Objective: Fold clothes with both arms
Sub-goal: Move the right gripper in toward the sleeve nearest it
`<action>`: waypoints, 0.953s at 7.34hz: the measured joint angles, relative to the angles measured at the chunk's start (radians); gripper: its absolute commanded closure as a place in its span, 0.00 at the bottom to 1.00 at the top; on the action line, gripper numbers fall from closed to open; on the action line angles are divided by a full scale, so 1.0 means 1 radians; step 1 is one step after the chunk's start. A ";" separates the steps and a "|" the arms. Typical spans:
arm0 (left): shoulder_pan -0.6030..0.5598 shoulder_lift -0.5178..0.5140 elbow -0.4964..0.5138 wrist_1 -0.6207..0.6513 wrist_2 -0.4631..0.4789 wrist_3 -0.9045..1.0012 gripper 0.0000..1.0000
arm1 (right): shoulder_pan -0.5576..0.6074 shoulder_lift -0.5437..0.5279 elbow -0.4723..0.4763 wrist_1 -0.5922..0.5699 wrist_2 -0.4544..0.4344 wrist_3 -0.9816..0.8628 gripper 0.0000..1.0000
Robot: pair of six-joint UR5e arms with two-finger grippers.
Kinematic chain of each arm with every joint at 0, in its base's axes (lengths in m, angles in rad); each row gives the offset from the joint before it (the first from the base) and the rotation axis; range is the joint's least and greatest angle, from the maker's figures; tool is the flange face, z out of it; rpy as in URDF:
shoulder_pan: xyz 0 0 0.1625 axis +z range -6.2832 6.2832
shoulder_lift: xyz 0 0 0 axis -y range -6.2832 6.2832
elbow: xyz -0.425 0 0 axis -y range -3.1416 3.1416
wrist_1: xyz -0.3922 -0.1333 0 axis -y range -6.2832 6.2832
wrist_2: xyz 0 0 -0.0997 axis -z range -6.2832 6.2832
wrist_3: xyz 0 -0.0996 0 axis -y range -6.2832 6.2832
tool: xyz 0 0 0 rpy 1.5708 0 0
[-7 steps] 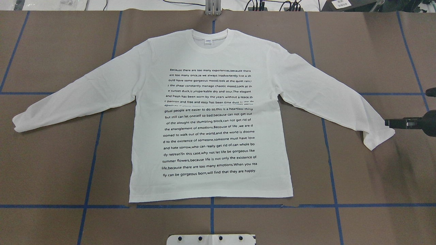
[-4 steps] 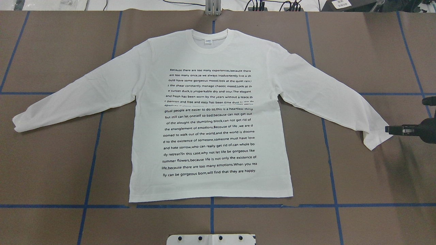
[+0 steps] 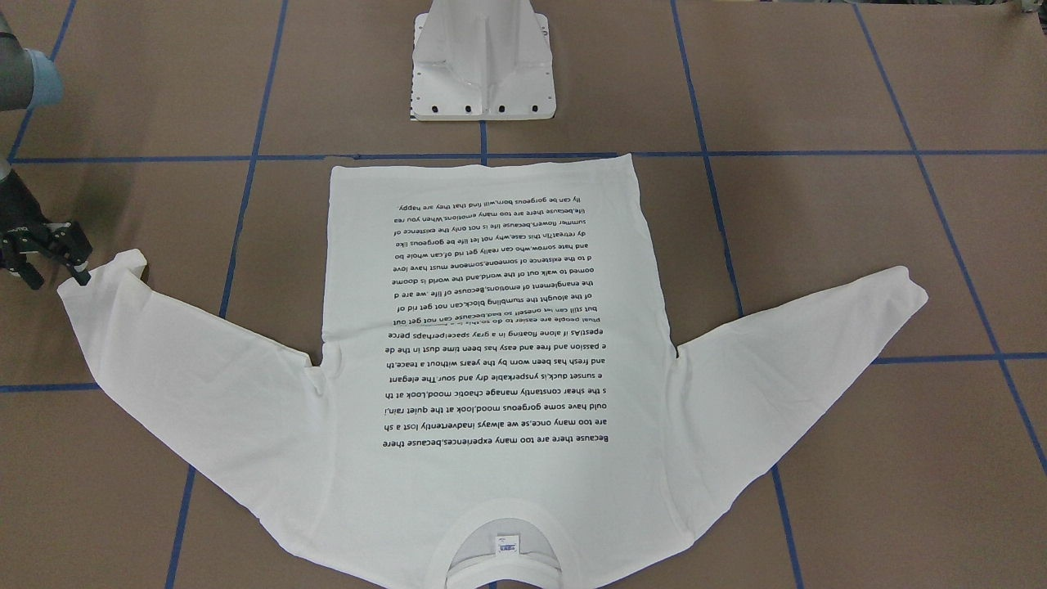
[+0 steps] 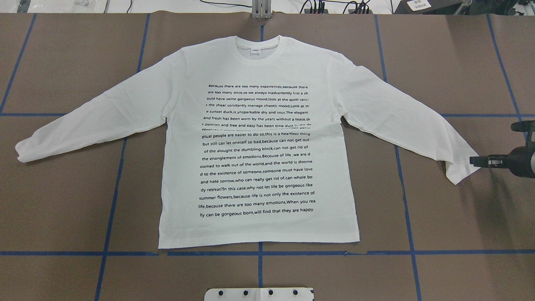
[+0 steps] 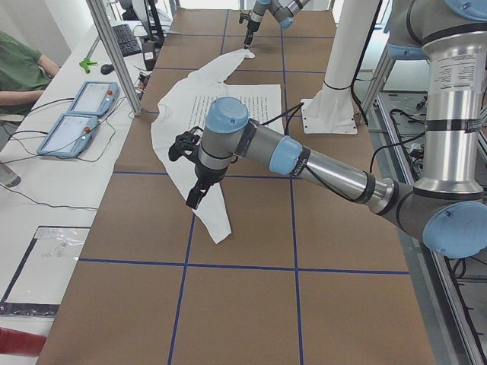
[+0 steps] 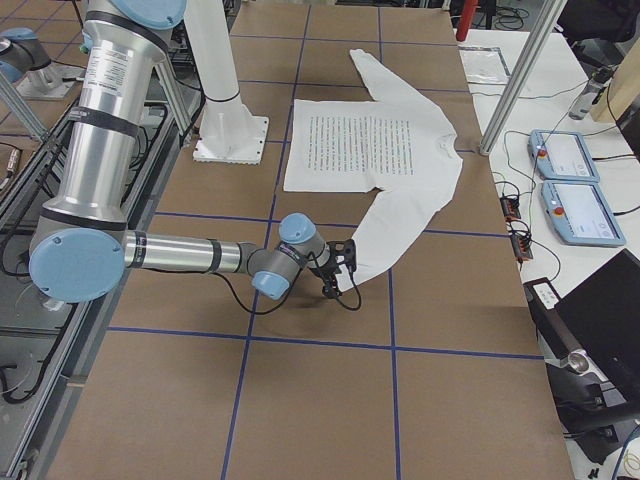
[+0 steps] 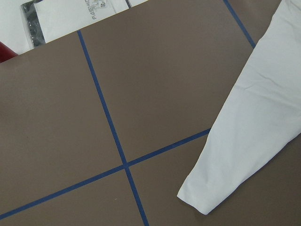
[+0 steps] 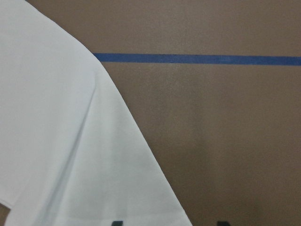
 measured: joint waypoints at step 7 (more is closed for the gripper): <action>-0.001 0.001 -0.005 0.000 0.000 0.000 0.00 | -0.011 0.014 -0.016 -0.002 -0.017 -0.002 0.69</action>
